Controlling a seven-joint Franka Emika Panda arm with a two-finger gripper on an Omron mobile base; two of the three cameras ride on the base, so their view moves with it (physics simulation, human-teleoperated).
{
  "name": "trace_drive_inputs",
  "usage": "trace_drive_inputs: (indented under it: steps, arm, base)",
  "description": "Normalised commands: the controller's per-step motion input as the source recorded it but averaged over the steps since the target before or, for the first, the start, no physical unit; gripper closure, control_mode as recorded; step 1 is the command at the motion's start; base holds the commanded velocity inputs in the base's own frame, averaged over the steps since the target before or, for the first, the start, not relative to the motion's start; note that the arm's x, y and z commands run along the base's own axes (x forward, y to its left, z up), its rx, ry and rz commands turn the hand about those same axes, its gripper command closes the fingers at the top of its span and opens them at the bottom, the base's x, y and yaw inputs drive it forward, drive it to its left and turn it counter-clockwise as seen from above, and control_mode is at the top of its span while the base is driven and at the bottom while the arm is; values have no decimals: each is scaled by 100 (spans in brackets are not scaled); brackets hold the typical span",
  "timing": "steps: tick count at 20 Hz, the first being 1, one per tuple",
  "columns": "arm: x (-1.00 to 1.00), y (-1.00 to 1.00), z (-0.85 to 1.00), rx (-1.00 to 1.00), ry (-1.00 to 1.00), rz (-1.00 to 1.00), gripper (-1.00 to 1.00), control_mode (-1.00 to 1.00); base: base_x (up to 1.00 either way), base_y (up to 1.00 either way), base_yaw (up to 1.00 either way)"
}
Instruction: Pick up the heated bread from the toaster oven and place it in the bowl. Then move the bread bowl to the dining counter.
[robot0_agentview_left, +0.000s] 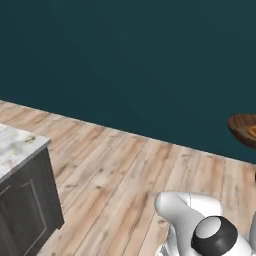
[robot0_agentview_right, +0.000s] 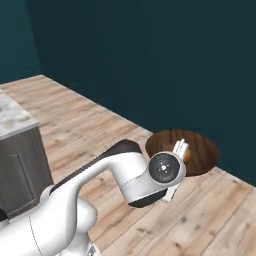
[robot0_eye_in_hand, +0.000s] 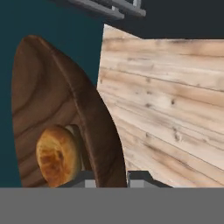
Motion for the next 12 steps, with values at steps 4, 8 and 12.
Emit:
trace_drive_inputs:
  steps: [4,8,12]
  arm:
    - [0,0,0,0,0,0,100,100]
    - [0,0,0,0,0,0,100,100]
    - [0,0,0,0,0,0,100,100]
  base:
    - [0,0,100]
    - [0,0,100]
    - [17,0,99]
